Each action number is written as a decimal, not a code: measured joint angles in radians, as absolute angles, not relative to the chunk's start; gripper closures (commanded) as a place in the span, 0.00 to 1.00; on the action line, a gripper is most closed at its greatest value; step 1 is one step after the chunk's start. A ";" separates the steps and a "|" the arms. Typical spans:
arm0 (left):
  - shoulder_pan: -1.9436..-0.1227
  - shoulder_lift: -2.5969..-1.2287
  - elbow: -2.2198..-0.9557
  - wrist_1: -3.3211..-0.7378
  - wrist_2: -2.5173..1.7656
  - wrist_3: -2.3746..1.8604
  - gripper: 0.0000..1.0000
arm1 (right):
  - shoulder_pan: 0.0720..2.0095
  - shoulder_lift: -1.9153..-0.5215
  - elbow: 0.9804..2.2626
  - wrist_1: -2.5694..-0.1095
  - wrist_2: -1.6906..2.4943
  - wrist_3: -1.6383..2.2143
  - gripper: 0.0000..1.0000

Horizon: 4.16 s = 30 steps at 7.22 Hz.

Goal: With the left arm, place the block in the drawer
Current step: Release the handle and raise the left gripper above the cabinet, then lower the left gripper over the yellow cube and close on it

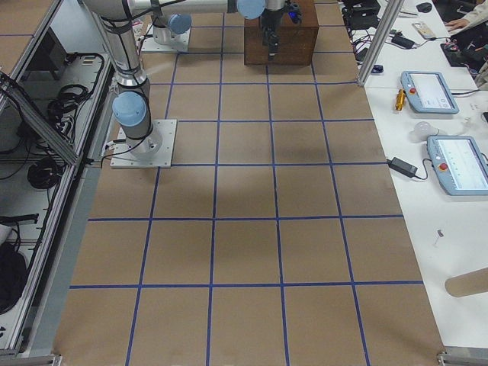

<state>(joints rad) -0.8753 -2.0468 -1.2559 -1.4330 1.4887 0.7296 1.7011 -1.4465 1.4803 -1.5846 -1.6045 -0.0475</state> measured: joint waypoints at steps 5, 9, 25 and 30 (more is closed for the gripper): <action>-1.056 -1.771 -1.335 -1.592 1.507 0.540 0.00 | 1.701 -1.447 1.480 -1.585 -1.605 -0.046 0.00; -1.341 -1.661 -1.414 -1.603 1.519 0.260 0.00 | 1.701 -1.447 1.480 -1.585 -1.605 -0.047 0.00; -0.952 -1.941 -1.338 -1.393 1.699 1.660 0.00 | 1.701 -1.446 1.480 -1.585 -1.605 -0.048 0.00; -0.887 -2.116 -1.330 -1.179 1.597 2.077 0.00 | 1.701 -1.446 1.480 -1.585 -1.605 -0.047 0.00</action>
<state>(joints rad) -0.8874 -2.1164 -1.3304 -1.1787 1.5967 2.0769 1.7012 -1.4465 1.4803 -1.5846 -1.6045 -0.0471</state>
